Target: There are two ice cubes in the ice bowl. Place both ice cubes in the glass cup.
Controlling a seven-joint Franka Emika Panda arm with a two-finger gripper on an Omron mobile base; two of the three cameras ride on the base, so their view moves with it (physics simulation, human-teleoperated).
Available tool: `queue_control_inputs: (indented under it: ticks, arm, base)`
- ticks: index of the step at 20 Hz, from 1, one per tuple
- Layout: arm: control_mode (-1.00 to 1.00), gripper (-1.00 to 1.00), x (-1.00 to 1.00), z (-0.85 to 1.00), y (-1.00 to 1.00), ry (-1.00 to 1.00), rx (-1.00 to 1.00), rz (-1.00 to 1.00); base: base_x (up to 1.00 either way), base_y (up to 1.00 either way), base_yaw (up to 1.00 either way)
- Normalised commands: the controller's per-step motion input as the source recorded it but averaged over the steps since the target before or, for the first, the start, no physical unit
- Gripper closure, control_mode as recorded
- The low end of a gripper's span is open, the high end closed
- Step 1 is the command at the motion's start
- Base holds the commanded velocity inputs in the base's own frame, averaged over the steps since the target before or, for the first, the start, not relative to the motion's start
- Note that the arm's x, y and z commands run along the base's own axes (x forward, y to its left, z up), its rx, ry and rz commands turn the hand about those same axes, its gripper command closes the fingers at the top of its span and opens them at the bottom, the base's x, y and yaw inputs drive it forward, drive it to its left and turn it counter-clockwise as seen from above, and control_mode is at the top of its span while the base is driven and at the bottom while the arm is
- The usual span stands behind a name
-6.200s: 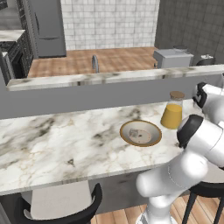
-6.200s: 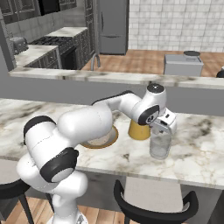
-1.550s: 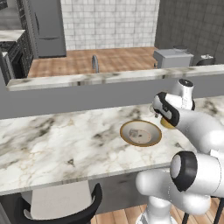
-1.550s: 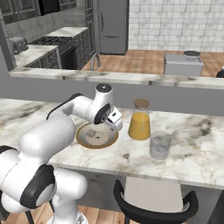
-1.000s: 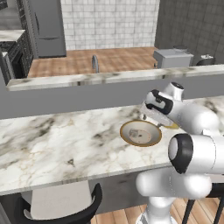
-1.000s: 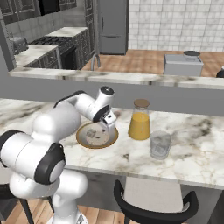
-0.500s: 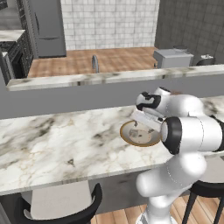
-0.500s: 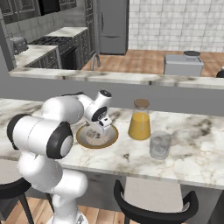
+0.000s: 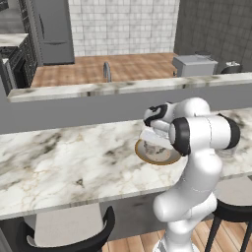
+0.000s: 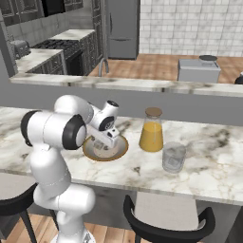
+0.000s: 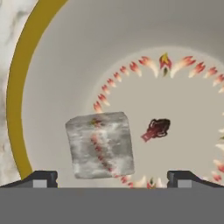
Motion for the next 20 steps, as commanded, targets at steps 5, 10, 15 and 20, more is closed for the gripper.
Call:
queue_control_inputs:
  ticks: [5,10,15,20]
  arm:
    - [-1.0,-1.0,0.23,-0.15,0.0,-0.01,0.0,0.15]
    - [-1.0,-1.0,0.28,-0.2,0.0,-0.01,0.0,0.1]
    - [-1.0,-1.0,0.08,-0.26,0.0,0.0,0.0,0.08]
    - [-1.0,-1.0,0.12,-0.29,0.0,0.0,0.0,0.08]
  base:
    - [0.0,0.0,0.0]
    - [0.0,0.0,0.0]
    - [0.0,0.0,0.0]
    - [0.0,0.0,0.0]
